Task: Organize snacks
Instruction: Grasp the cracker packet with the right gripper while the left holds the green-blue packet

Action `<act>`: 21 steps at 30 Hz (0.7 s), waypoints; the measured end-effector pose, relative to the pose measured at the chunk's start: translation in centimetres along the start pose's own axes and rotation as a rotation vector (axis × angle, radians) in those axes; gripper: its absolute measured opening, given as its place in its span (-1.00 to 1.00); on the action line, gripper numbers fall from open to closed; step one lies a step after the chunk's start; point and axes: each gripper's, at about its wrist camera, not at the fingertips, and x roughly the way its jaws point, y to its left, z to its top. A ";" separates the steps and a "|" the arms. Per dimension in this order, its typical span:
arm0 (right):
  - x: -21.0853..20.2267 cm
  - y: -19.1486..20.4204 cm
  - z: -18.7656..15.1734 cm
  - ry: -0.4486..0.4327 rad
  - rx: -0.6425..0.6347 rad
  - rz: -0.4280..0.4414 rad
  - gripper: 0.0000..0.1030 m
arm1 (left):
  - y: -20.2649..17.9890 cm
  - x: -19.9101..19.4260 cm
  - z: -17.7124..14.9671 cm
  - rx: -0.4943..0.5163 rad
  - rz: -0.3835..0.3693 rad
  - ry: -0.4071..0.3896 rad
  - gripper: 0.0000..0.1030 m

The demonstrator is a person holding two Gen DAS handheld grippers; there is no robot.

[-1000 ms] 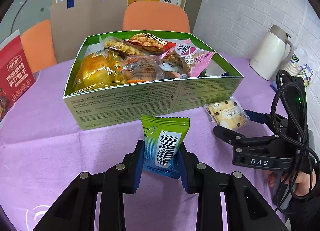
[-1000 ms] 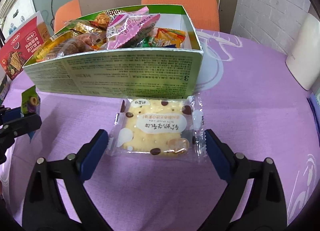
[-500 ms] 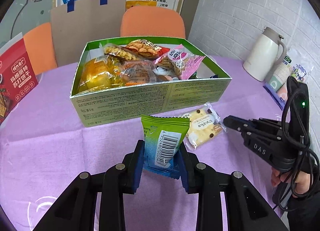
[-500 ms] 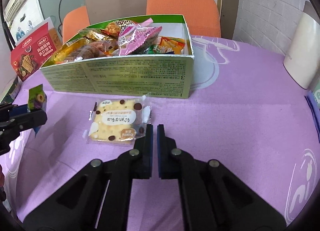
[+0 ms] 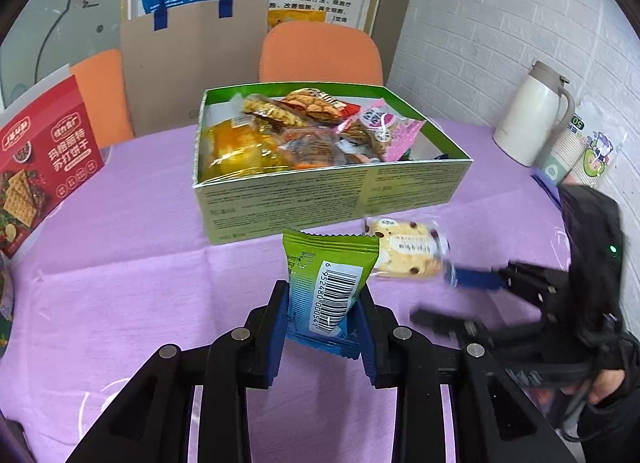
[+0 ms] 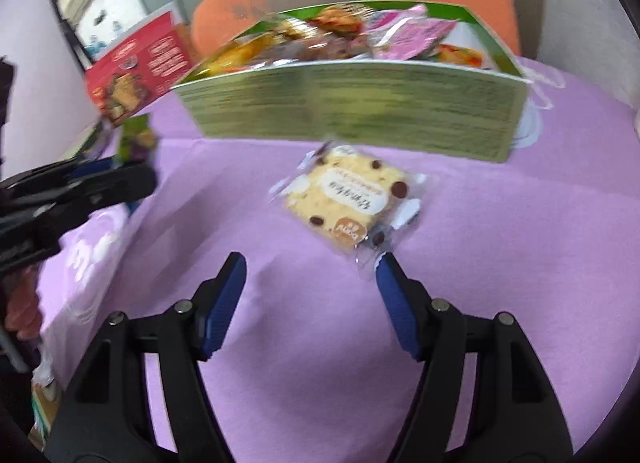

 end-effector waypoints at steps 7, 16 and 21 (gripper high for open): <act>-1.2 1.5 2.2 -0.100 -0.150 -0.106 0.43 | 1.8 -0.2 -0.6 -0.047 0.003 0.003 -0.39; 3.6 2.0 3.1 -0.003 -0.094 -0.204 0.49 | 2.2 0.0 -1.0 -0.047 0.010 0.015 -0.39; 3.7 2.3 2.6 -0.007 -0.130 -0.229 0.13 | 2.7 0.3 -1.0 -0.056 0.012 0.021 -0.39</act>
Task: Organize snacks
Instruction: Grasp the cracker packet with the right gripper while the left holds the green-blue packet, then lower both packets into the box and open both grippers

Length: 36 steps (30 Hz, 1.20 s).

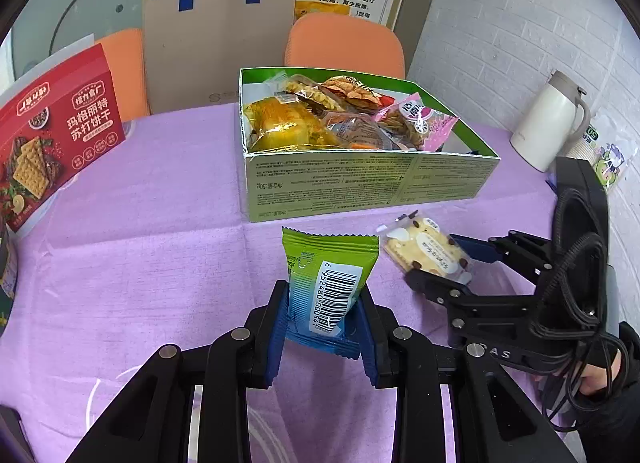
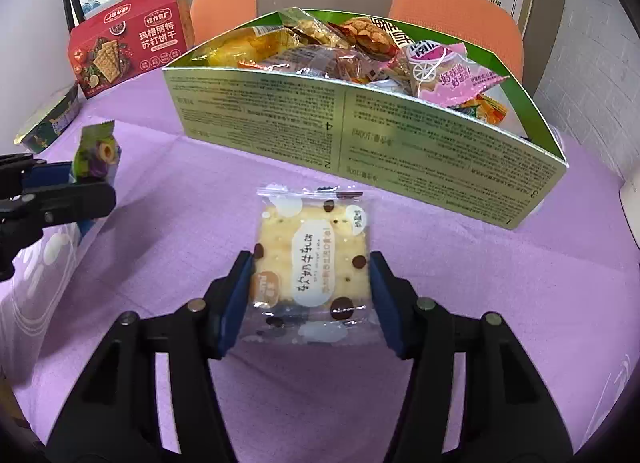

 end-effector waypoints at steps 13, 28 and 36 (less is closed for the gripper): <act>-9.2 -1.2 4.3 -0.297 0.042 0.105 0.13 | -1.7 -2.9 6.3 0.065 -0.020 -0.107 -0.39; -2.8 -5.3 9.3 -0.297 0.079 0.006 0.15 | -2.2 3.0 14.7 0.065 0.024 -0.123 -0.33; -3.2 -5.6 7.7 -0.326 0.041 -0.061 0.94 | -0.4 4.5 13.4 -0.001 0.109 -0.136 0.97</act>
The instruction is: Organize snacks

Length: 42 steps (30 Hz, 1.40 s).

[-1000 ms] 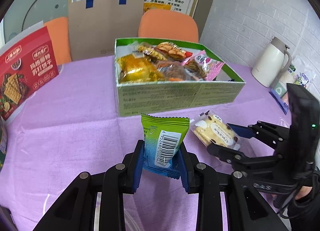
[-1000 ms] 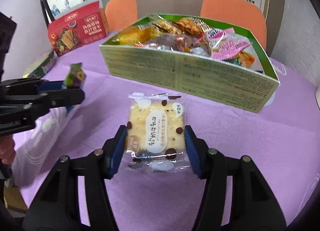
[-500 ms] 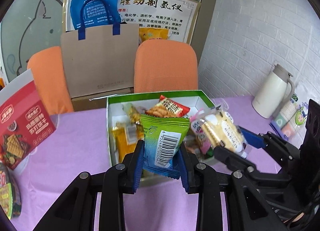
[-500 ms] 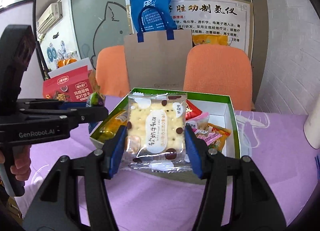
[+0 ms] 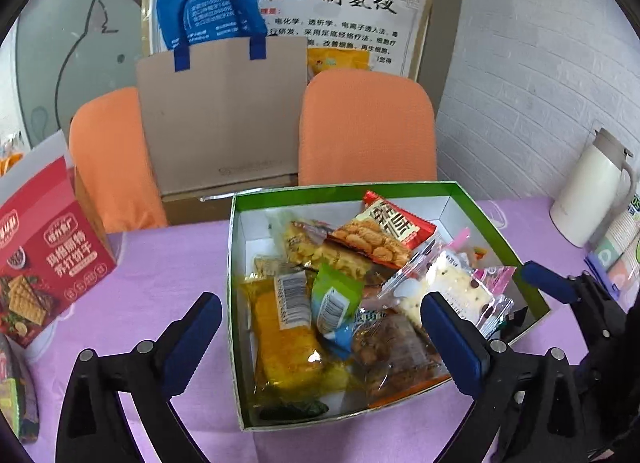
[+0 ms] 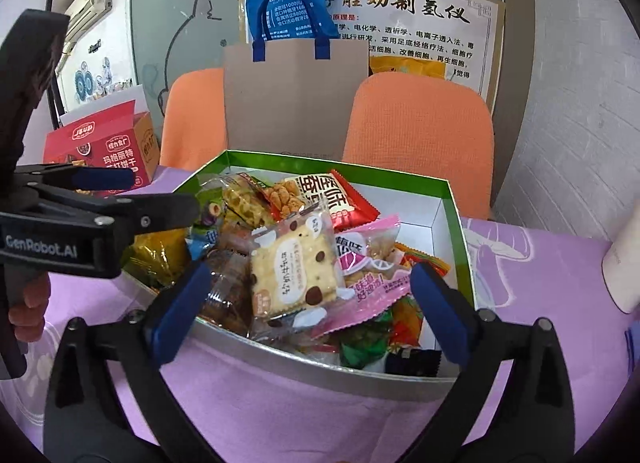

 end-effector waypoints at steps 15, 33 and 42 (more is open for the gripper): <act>-9.8 0.3 -0.2 0.006 0.070 -0.117 0.98 | -1.1 -8.7 -3.8 0.014 0.107 -0.075 1.00; -17.4 3.0 -8.9 0.046 0.139 -0.223 0.98 | -3.3 -15.3 -14.3 -0.026 0.141 -0.059 1.00; -17.2 3.3 -10.4 0.066 0.143 -0.226 0.98 | -4.3 -15.7 -16.7 -0.001 0.165 -0.058 1.00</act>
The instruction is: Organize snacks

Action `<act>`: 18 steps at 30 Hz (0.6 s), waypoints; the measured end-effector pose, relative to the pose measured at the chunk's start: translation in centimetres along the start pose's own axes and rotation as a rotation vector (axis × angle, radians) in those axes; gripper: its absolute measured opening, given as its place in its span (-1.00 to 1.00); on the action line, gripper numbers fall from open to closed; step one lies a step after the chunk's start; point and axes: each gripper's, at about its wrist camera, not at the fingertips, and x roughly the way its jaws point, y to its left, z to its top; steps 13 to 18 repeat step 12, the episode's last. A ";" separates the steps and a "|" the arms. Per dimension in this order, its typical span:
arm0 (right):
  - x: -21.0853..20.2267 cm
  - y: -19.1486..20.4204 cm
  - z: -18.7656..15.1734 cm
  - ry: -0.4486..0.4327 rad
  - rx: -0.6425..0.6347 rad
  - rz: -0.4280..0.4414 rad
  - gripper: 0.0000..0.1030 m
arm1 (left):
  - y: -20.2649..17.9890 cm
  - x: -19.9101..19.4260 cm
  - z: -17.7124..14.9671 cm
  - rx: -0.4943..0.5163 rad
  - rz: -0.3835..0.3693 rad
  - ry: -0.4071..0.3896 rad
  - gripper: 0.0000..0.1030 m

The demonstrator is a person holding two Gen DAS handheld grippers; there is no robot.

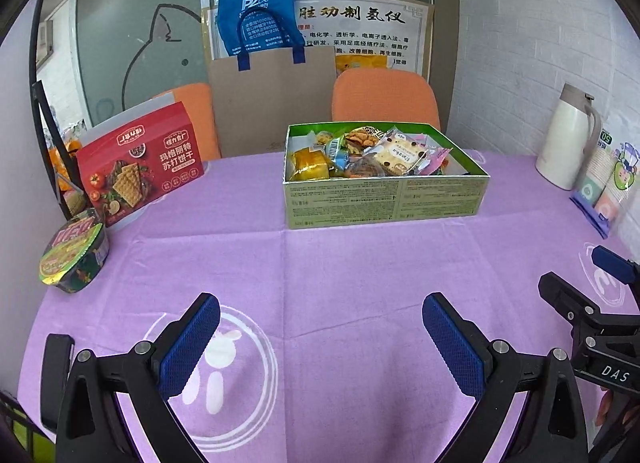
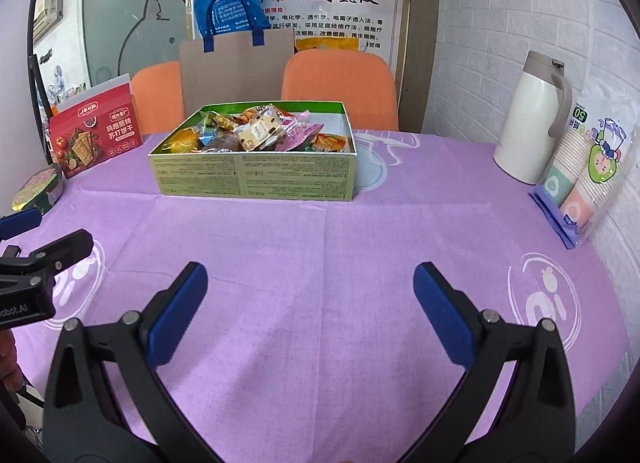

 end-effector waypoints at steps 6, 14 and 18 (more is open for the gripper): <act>-0.1 -0.4 -0.1 -0.007 0.013 -0.008 0.98 | 0.0 -0.3 -0.3 -0.004 0.003 -0.006 1.00; -0.1 -0.5 0.0 -0.012 0.019 -0.004 0.98 | -0.2 -0.6 -0.5 -0.002 0.002 -0.014 1.00; -0.1 -0.5 0.0 -0.012 0.019 -0.004 0.98 | -0.2 -0.6 -0.5 -0.002 0.002 -0.014 1.00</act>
